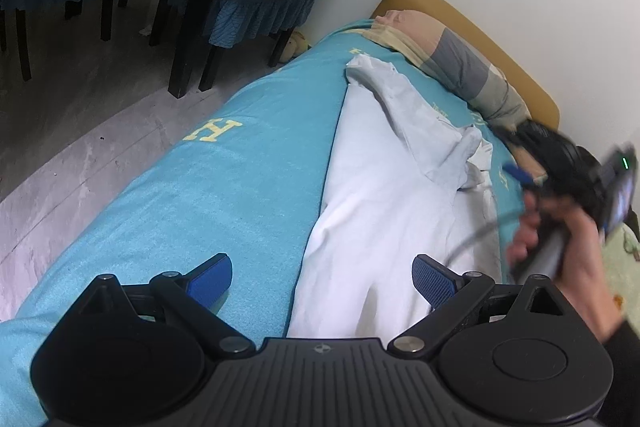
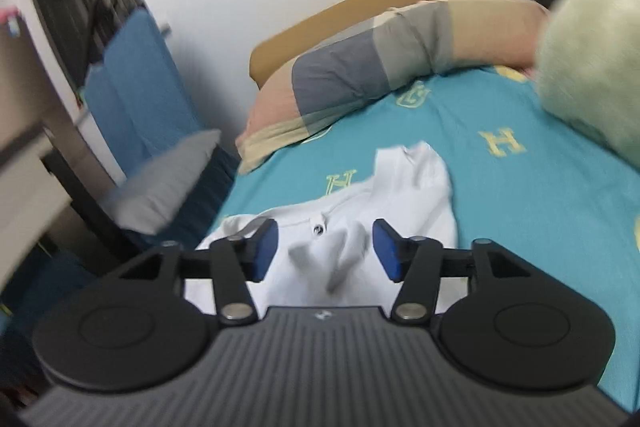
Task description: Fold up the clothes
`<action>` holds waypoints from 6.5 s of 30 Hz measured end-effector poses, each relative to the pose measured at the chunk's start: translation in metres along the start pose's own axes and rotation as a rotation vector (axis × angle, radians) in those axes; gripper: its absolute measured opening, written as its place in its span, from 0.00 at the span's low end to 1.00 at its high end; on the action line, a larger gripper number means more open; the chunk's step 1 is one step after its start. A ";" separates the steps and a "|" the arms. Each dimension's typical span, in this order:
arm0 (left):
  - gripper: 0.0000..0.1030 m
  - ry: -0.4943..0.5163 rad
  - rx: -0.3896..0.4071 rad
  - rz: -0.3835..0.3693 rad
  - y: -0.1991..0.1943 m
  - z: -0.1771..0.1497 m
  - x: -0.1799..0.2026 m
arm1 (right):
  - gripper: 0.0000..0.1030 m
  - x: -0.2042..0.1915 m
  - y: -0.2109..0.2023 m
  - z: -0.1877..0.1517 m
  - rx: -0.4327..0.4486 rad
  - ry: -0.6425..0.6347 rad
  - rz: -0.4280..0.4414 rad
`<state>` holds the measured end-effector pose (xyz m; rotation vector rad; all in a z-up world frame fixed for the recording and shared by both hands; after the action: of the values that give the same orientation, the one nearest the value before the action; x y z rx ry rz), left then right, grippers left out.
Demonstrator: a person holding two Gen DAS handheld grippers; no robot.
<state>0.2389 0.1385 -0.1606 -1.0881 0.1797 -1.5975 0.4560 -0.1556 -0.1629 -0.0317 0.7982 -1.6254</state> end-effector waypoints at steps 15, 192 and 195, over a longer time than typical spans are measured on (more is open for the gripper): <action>0.95 -0.005 0.021 0.025 -0.008 0.013 -0.010 | 0.04 -0.001 -0.008 -0.016 -0.004 -0.006 0.004; 1.00 0.537 0.145 -0.032 -0.134 -0.069 0.140 | 0.79 0.070 -0.343 -0.046 0.004 -0.350 0.005; 1.00 0.551 0.187 -0.047 -0.155 -0.082 0.148 | 0.79 0.069 -0.362 -0.055 0.031 -0.364 0.025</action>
<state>0.0820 0.0345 -0.0299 -0.4933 0.3630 -1.8866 0.1031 -0.1907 -0.0498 -0.2861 0.4913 -1.5486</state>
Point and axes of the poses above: each gripper's, at about its wrist camera, not at the fingertips, and y roughly the way its jaws point, x to its right, z to its top, the point moved 6 cm from there along y, roughly the way its jaws point, and after that the axes turned 9 degrees about -z, right-handed, at the moved point
